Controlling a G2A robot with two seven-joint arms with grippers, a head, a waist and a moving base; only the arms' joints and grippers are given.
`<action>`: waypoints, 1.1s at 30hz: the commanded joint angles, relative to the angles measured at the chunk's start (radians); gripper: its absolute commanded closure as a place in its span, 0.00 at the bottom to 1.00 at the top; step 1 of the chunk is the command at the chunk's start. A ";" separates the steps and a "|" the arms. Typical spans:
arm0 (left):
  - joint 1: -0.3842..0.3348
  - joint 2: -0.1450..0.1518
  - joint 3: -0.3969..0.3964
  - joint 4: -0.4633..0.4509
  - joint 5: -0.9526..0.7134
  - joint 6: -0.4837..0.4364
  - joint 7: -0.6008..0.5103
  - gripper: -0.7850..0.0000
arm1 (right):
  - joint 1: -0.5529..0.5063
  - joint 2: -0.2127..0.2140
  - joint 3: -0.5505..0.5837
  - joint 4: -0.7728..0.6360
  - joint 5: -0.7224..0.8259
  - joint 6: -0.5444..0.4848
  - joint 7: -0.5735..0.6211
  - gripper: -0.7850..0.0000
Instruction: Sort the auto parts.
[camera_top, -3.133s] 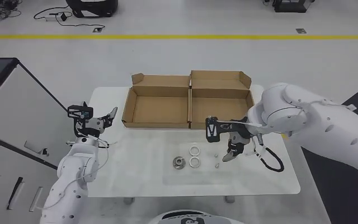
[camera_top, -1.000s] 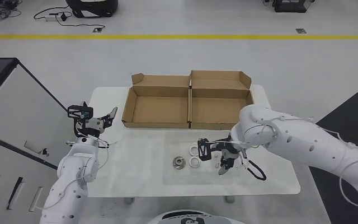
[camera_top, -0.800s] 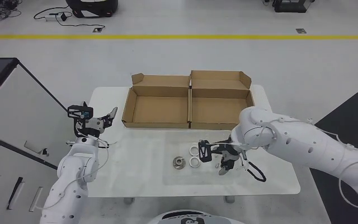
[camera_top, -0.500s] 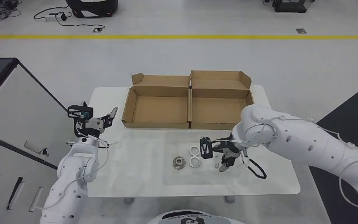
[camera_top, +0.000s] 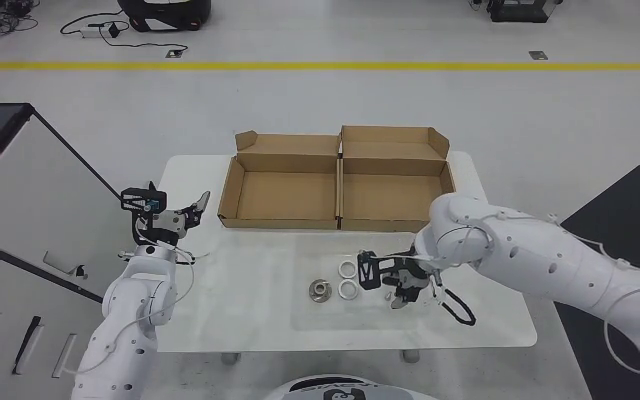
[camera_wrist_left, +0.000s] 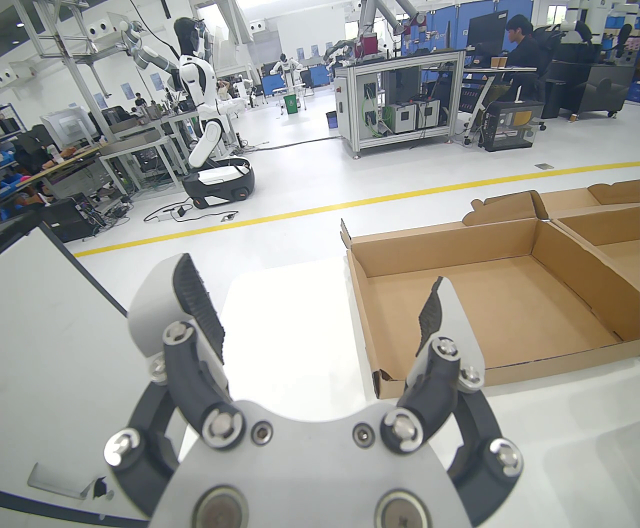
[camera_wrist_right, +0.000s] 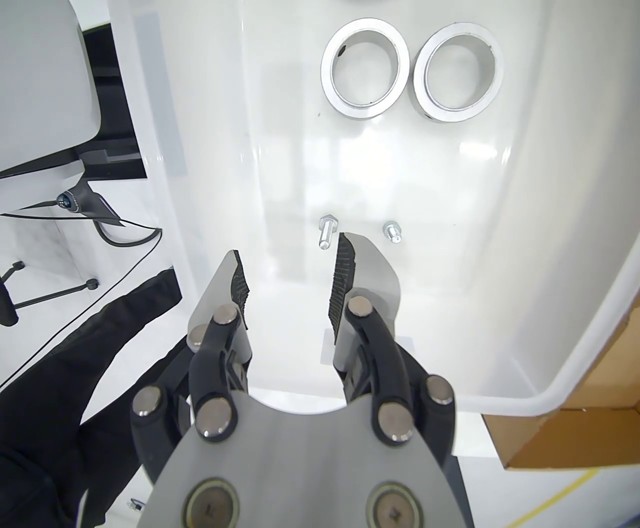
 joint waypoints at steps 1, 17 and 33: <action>0.000 0.000 0.000 0.000 0.000 0.000 0.000 0.00 | -0.004 -0.001 0.000 0.004 0.000 0.000 0.000 0.51; 0.000 0.000 0.000 0.000 0.000 0.000 0.000 0.00 | -0.023 -0.038 0.000 0.071 -0.006 -0.010 -0.010 0.51; 0.000 0.000 0.000 0.000 0.000 0.000 0.000 0.00 | -0.046 -0.076 0.003 0.125 -0.021 -0.015 -0.015 0.52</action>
